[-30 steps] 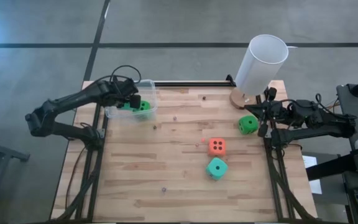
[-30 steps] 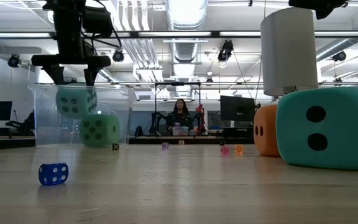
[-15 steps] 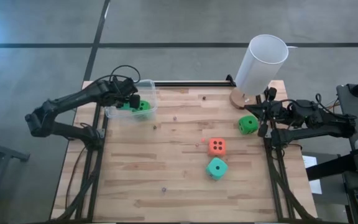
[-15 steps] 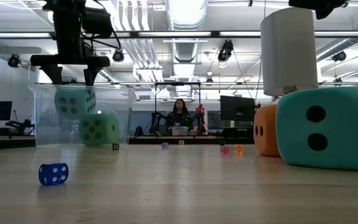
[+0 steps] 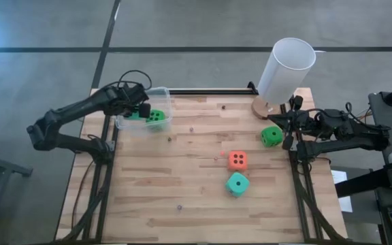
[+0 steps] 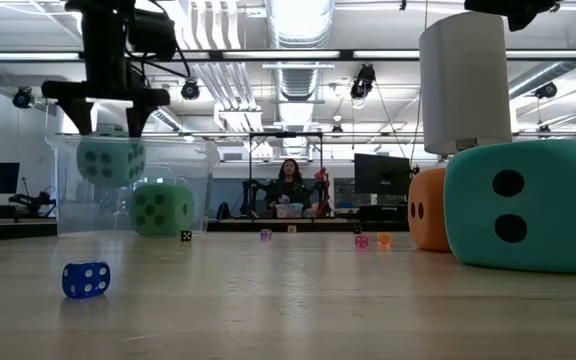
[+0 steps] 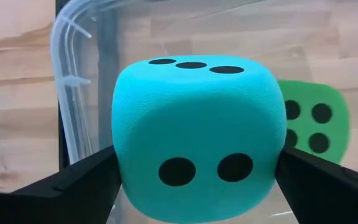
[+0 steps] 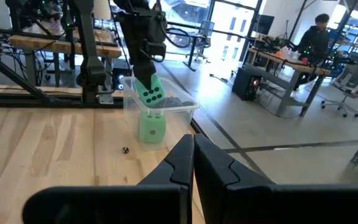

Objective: Pick & Place Dice
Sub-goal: Put the left large blue dice into the transparent bin

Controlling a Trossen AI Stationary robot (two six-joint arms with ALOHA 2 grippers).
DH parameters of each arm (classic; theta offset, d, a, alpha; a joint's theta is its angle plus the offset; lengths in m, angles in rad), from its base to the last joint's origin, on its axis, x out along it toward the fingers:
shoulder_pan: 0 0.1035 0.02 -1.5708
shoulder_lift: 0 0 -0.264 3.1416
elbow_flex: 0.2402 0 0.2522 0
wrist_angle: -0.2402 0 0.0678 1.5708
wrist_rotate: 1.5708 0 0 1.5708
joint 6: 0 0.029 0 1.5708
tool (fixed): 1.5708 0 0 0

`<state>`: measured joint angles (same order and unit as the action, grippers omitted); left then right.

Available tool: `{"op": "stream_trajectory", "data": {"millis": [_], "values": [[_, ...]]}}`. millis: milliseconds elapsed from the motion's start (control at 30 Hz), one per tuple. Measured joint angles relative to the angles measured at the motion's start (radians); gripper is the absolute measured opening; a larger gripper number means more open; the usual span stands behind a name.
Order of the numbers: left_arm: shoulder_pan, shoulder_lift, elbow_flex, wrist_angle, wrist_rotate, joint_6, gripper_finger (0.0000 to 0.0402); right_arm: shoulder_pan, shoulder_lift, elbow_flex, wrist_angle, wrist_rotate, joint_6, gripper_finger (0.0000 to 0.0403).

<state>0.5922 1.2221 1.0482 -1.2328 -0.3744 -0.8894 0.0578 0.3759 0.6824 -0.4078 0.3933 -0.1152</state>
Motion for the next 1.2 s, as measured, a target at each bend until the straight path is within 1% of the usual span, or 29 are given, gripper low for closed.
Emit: {"op": "stream_trajectory", "data": {"millis": [233,533,633,800,867,933,1000,1200], "values": [[0.004,0.0,-0.028,0.014,0.006,-0.022,0.0399,0.001,0.0,0.0,0.0,0.0,0.001,0.0008],[0.004,0.0,-0.028,0.066,0.024,0.023,0.0399,0.001,0.0,0.0,0.0,0.0,0.0,0.0008],[0.005,0.0,-0.028,0.072,0.032,0.023,0.039,0.001,0.0,0.0,0.0,0.0,0.002,0.0008],[0.005,0.0,-0.028,0.089,0.045,0.024,0.0363,0.001,0.0,0.0,0.0,0.0,0.0,0.0008],[0.005,0.0,-0.028,0.087,0.047,0.032,0.0367,0.001,0.0,0.0,0.0,0.0,0.002,0.0008],[0.005,0.0,-0.028,0.08,0.044,0.054,0.0387,0.001,0.0,0.0,0.0,0.0,0.002,0.0008],[0.005,0.0,-0.028,0.077,0.035,0.062,0.0394,0.001,0.0,0.0,0.0,0.0,0.0,0.0008],[0.005,0.0,-0.028,0.082,0.034,0.005,0.036,0.001,0.0,0.0,0.0,0.0,0.0,0.0008]]}}
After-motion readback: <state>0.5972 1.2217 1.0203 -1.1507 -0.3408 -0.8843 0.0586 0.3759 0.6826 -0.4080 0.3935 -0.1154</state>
